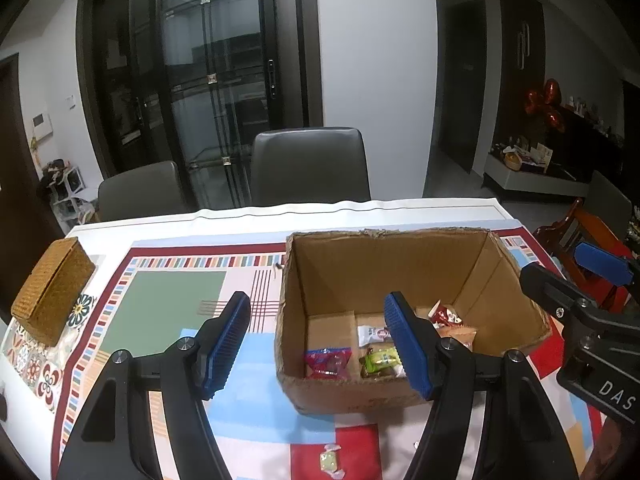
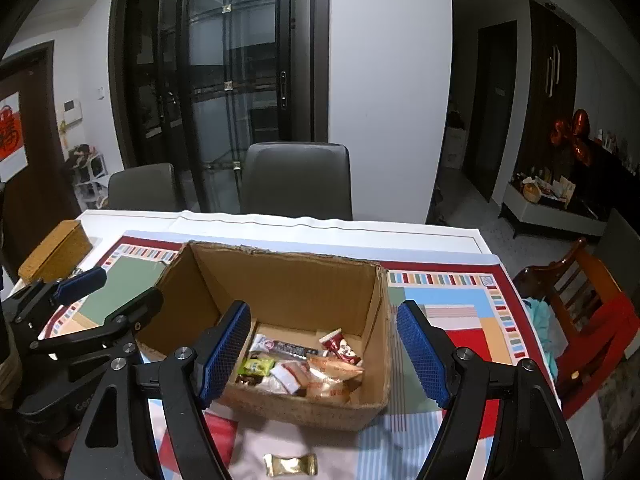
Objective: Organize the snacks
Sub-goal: 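Move both open tools back from the box toward the last two candies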
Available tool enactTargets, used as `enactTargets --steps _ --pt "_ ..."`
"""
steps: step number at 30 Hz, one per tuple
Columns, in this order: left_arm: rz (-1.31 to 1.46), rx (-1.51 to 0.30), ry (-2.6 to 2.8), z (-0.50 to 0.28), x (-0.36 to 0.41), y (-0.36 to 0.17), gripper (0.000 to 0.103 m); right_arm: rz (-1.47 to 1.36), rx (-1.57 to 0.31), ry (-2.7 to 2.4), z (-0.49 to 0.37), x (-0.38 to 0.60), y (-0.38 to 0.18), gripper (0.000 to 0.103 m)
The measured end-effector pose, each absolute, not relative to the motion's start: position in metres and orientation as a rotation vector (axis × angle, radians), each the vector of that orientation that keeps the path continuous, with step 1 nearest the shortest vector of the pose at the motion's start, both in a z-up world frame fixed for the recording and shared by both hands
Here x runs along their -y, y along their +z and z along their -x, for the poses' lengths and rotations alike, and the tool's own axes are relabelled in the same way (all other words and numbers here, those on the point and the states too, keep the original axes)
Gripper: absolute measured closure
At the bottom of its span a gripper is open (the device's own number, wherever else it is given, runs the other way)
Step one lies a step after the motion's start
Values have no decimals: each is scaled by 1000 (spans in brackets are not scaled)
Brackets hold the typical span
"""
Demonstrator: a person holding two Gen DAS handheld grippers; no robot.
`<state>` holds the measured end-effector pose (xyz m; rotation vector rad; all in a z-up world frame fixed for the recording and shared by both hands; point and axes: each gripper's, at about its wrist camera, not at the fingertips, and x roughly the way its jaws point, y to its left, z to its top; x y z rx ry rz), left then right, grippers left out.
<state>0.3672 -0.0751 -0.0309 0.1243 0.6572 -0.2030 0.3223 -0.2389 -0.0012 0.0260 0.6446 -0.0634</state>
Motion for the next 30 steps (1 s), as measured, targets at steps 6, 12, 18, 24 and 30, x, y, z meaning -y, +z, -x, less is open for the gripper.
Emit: enactTargets --steps 6,12,18,24,30 --pt "-124 -662 -192 -350 68 -37 27 -14 -628 -73 -308 234 -2 22" --pt "-131 -665 -184 -336 64 -45 25 -8 -604 -87 -292 229 -6 19" --pt "-126 -661 -175 -320 59 -53 20 -4 -593 -95 -276 229 -16 16" --pt "-140 -667 -159 -308 58 -68 19 2 -601 -89 -266 227 -31 15" --pt "-138 -697 -150 -301 56 -87 19 17 -621 -85 -260 224 -48 15"
